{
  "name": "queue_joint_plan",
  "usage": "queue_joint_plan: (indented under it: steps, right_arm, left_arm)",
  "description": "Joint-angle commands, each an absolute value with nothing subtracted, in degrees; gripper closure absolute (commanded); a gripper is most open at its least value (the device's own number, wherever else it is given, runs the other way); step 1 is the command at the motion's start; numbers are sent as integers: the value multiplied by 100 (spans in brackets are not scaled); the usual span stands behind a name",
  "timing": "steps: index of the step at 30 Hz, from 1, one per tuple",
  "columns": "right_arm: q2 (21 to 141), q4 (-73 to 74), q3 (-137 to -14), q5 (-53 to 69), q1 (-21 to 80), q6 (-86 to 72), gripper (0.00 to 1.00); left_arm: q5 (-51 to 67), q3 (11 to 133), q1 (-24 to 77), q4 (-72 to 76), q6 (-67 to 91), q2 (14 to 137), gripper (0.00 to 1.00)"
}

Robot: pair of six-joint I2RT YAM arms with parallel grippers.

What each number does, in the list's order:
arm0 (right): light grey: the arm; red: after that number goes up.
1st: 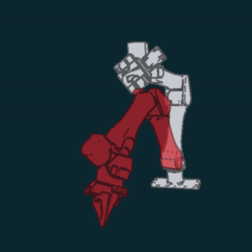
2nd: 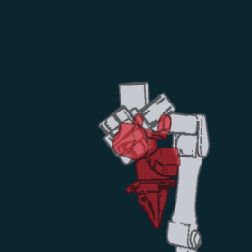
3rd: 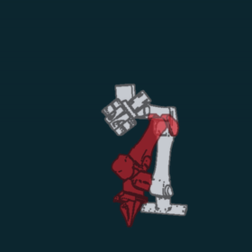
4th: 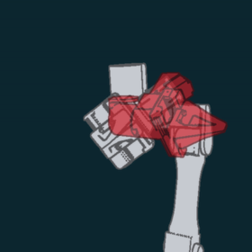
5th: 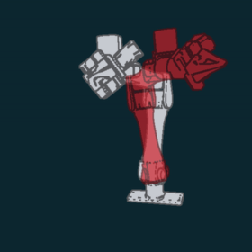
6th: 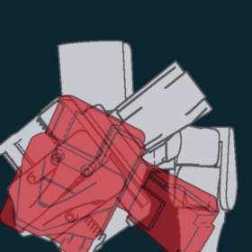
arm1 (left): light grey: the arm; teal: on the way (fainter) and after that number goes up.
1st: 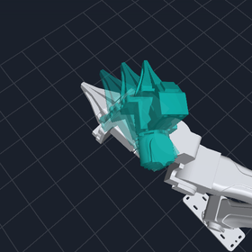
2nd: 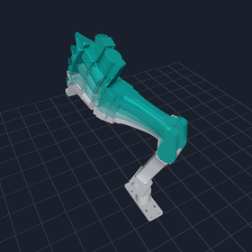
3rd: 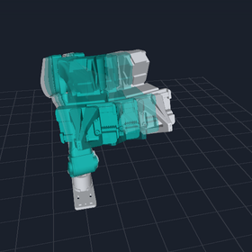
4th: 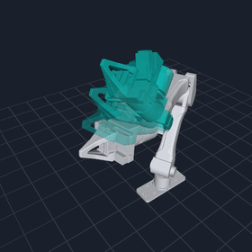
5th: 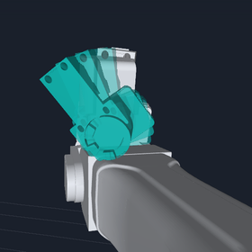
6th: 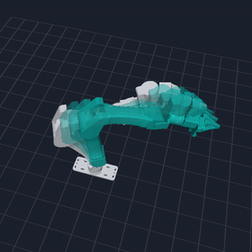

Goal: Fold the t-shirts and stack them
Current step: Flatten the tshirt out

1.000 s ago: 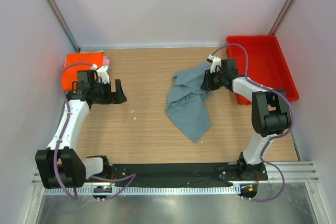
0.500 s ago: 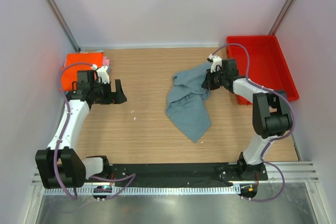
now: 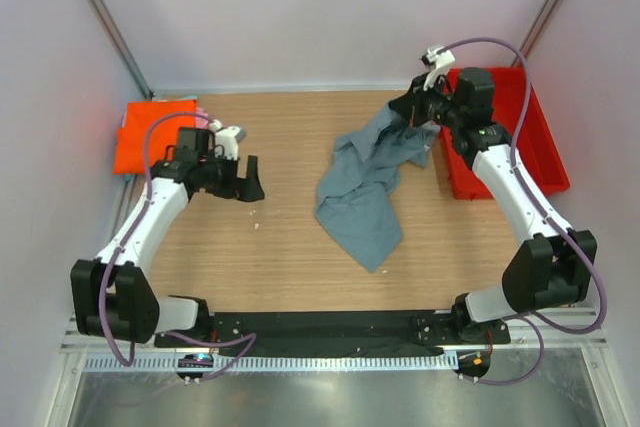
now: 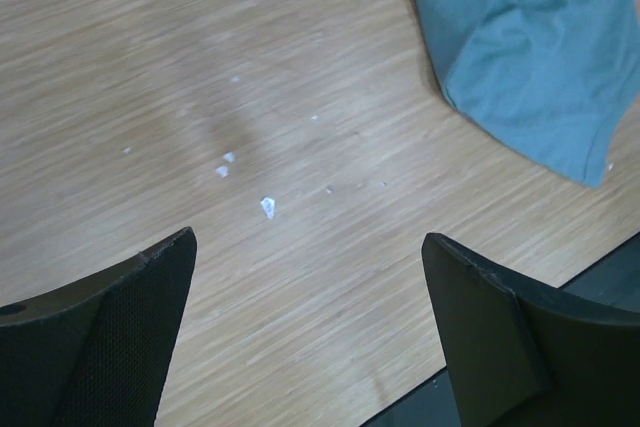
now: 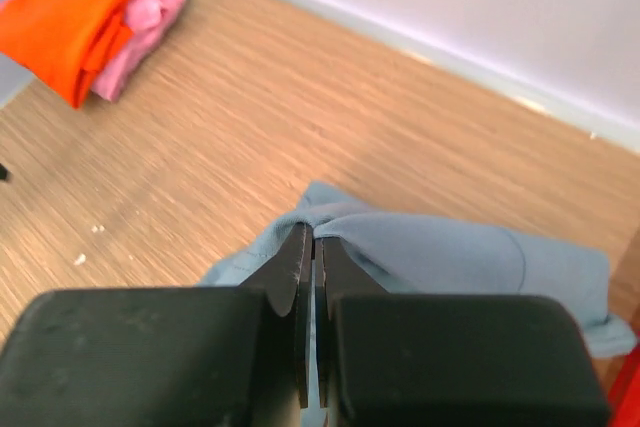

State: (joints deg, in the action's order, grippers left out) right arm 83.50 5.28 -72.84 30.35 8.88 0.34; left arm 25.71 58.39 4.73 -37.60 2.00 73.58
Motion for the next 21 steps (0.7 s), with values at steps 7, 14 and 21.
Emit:
queue_joint_plan:
  steps: [7, 14, 21]
  right_arm:
    - [8122, 905, -8428, 3068, 870, -97, 99]
    - [7814, 1160, -8832, 3120, 879, -255, 99]
    - [7497, 1371, -8780, 3032, 870, -220, 99]
  left_arm:
    - [2241, 7056, 2768, -3894, -299, 8998, 3]
    - [2812, 8058, 2777, -3719, -27, 10783, 12]
    - [2962, 9078, 2830, -3709, 184, 12074, 16]
